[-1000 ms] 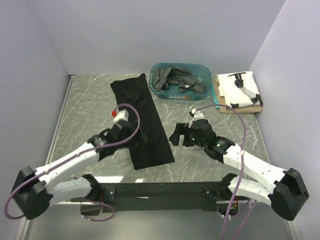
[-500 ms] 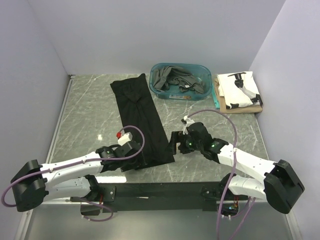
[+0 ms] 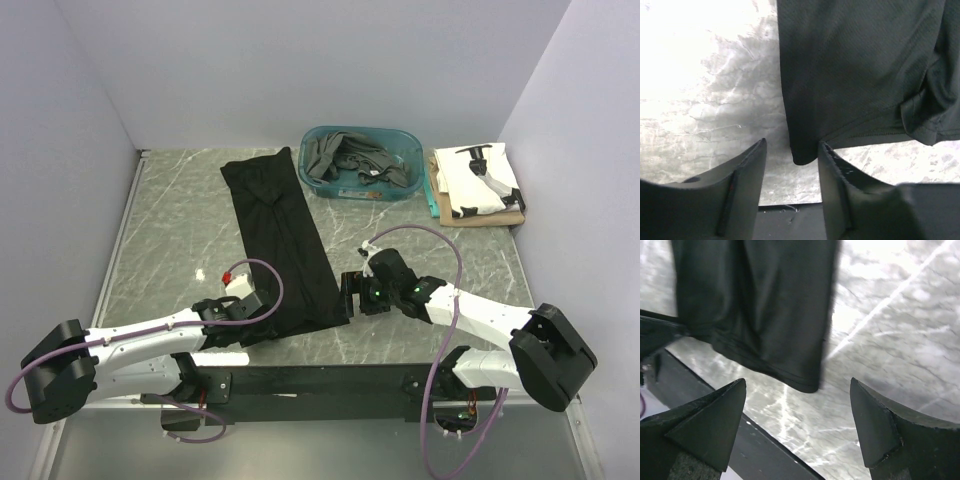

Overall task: Fold and stack the t-shirts
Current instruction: Fold the tshirt

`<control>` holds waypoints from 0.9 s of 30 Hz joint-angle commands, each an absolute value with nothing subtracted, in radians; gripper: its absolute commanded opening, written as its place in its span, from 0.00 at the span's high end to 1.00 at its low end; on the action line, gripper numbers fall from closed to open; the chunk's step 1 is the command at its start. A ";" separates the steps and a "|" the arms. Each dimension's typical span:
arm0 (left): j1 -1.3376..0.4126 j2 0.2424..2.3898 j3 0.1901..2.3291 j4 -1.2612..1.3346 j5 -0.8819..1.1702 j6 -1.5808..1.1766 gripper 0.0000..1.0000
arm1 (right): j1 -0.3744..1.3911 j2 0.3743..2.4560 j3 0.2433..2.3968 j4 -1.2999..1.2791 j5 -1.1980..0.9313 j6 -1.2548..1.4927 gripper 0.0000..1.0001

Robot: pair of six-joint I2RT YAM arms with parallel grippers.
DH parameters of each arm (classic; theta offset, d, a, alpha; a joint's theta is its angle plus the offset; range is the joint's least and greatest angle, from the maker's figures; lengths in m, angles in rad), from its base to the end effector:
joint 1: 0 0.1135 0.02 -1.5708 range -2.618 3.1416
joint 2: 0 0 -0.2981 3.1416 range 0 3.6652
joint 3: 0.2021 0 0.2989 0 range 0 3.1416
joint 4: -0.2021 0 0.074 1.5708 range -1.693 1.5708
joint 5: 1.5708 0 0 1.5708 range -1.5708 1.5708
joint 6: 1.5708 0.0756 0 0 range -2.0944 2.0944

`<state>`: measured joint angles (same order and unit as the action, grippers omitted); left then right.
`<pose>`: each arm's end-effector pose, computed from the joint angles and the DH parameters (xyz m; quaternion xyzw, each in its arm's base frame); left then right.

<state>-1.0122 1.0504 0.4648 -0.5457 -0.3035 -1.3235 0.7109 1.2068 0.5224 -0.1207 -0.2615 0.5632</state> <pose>0.1311 -0.1671 0.1280 -0.1821 0.9480 -0.1404 0.2202 0.1999 0.1979 0.1474 -0.1164 0.9136 0.3175 0.2258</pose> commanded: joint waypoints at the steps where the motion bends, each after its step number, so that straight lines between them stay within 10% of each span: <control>1: -1.017 1.048 0.453 -0.535 -0.341 -1.335 0.53 | 0.718 1.221 0.545 -0.160 -0.227 0.531 0.10; 16: -1.017 1.075 0.399 -0.462 -0.275 -1.359 0.99 | 0.733 1.327 0.522 -0.114 -0.336 0.546 0.30; 22: -1.017 1.074 0.399 -0.462 -0.270 -1.361 0.99 | 0.747 1.353 0.506 -0.055 -0.364 0.574 0.49; 27: -1.017 1.058 0.382 -0.396 -0.256 -1.339 0.99 | 0.746 1.341 0.506 -0.077 -0.310 0.569 0.87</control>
